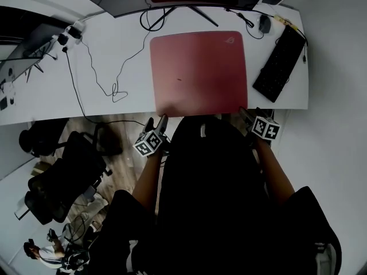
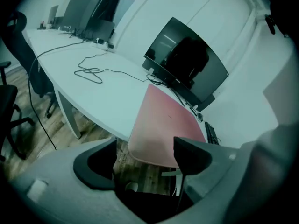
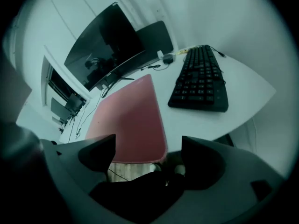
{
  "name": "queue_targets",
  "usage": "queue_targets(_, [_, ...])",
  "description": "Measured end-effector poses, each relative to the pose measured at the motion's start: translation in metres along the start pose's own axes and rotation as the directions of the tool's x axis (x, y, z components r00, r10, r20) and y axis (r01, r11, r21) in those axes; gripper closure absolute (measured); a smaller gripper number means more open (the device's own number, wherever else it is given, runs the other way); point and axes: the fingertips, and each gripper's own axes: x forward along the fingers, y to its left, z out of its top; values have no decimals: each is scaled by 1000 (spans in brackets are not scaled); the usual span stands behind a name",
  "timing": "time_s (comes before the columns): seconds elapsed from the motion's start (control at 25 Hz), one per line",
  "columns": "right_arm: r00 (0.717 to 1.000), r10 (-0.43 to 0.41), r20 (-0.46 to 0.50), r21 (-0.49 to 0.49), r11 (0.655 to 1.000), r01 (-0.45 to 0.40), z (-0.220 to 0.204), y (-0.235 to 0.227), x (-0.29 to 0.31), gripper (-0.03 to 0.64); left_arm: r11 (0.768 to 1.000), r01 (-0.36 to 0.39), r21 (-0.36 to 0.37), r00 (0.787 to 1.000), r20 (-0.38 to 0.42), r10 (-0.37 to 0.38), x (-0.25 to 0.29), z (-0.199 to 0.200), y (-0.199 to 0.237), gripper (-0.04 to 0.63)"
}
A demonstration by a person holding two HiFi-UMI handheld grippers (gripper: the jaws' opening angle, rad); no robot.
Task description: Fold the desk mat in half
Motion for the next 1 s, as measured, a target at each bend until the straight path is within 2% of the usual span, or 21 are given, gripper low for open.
queue_targets(0.12, [999,-1,-39,87,996,5,-15,-5,11,181,997,30,-65,999,-31,-32,11,-10,3,229])
queue_targets(0.24, [998,27,-54,164,986,-18,-28,-4,26,181,989,51,-142,998,-25,-55,19,-15,6,229])
queue_targets(0.4, [998,59,-28,300,953,-48,-35,-5,40,183,982,54,-179,997,-39,-62,29,-19,9,229])
queue_targets(0.52, [999,43,9,363,931,-44,-31,-14,41,197,982,47,-184,997,-46,-57,37,-19,9,230])
queue_targets(0.64, [1000,15,21,398,917,-22,-32,-24,40,337,984,43,-174,997,-49,-52,40,-16,9,230])
queue_targets(0.72, [1000,7,6,406,914,-9,-33,-29,40,366,981,46,-187,997,-55,-58,42,-16,5,232])
queue_targets(0.8, [1000,7,-18,411,912,1,-36,-31,40,427,978,46,-205,996,-62,-60,44,-17,3,243])
queue_targets(1.0, [998,29,-47,407,914,-7,-39,-28,35,535,968,-18,-250,994,-107,-9,39,-22,14,420])
